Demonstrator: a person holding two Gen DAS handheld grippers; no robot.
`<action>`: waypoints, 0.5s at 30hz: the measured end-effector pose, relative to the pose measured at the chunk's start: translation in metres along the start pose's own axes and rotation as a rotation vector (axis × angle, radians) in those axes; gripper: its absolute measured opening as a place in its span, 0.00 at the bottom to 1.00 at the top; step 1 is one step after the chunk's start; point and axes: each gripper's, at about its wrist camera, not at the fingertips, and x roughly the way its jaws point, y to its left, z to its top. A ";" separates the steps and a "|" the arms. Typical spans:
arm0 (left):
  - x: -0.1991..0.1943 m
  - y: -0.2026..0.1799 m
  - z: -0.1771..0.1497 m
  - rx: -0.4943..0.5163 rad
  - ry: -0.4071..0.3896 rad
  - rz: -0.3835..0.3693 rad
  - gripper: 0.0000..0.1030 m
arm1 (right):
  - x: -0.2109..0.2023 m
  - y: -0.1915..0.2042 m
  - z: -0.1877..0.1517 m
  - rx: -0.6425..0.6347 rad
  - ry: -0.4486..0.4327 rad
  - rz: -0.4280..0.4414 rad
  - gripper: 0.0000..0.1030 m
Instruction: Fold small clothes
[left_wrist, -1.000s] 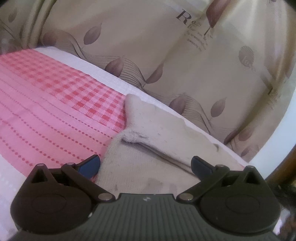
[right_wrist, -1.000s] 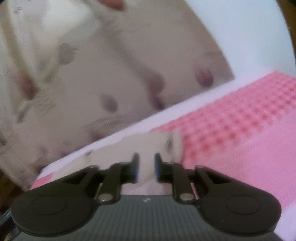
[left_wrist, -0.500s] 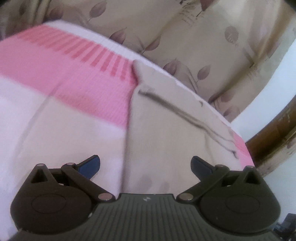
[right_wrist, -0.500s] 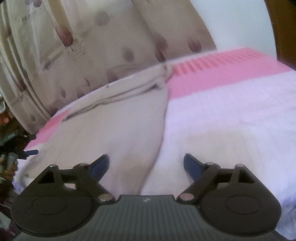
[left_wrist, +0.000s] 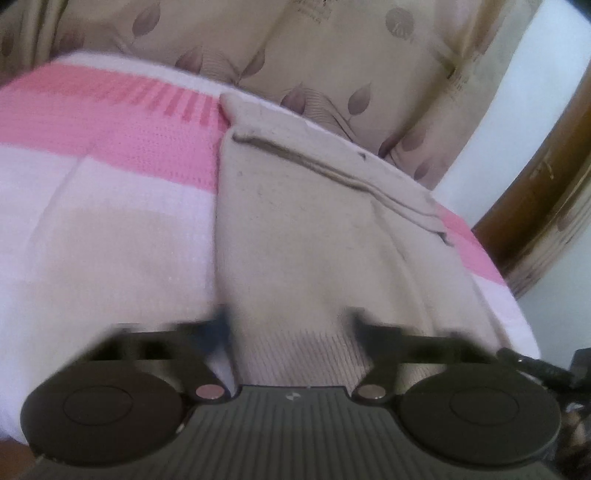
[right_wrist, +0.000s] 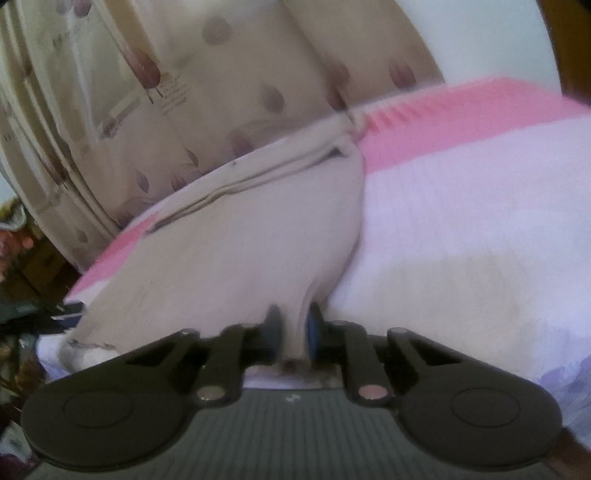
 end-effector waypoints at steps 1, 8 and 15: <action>0.002 0.007 0.001 -0.043 0.025 -0.004 0.07 | 0.000 -0.003 0.000 0.015 0.000 0.004 0.13; 0.005 0.017 0.007 -0.074 0.047 -0.082 0.34 | 0.002 -0.010 0.008 0.073 0.041 0.035 0.13; 0.017 -0.005 0.010 -0.006 0.004 -0.093 0.40 | 0.009 -0.009 0.009 0.111 0.032 0.024 0.13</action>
